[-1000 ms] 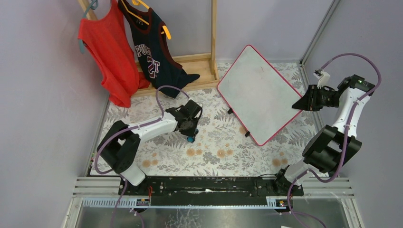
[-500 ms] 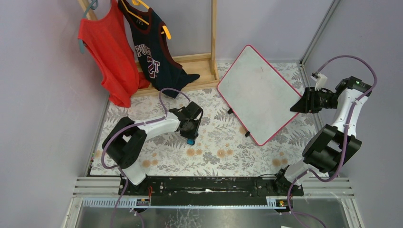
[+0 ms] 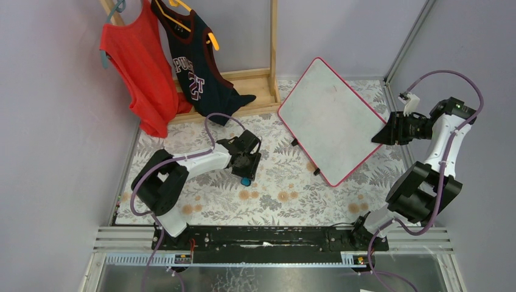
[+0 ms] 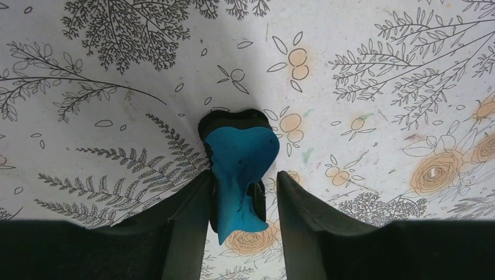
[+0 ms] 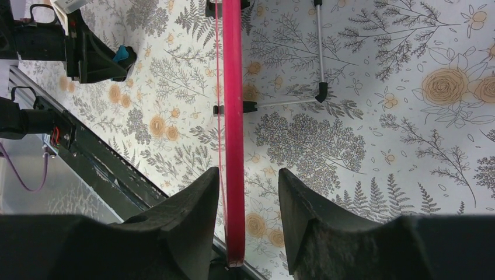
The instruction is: Erase the whiteboard
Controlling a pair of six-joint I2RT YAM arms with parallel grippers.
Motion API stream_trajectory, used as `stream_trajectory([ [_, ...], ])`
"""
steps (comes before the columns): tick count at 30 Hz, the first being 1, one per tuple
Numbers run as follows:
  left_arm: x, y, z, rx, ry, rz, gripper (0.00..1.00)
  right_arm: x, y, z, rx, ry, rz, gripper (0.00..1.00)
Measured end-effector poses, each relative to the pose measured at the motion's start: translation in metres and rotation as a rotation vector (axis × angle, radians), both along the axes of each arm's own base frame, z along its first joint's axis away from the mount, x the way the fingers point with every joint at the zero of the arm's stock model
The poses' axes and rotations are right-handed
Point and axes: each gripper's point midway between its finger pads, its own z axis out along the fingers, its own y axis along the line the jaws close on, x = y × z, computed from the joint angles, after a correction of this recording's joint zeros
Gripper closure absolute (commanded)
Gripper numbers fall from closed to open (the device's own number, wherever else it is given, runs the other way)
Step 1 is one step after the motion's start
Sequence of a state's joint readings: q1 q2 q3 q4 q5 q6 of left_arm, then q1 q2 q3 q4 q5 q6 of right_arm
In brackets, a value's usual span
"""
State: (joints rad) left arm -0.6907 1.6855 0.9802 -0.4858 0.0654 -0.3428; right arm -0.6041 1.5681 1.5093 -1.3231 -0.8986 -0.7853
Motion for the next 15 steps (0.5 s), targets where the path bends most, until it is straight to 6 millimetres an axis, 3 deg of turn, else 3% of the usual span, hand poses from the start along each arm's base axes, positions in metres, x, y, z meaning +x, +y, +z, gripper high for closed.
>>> stream_trajectory([
  [5, 0.001, -0.001, 0.004, -0.008, -0.010, 0.000, 0.47, -0.001, 0.001, 0.003, -0.007, -0.010, 0.000, 0.51],
  [15, 0.015, 0.005, 0.029, -0.005, -0.118, 0.038, 0.45, 0.003, -0.002, 0.006, -0.025, -0.026, -0.020, 0.45],
])
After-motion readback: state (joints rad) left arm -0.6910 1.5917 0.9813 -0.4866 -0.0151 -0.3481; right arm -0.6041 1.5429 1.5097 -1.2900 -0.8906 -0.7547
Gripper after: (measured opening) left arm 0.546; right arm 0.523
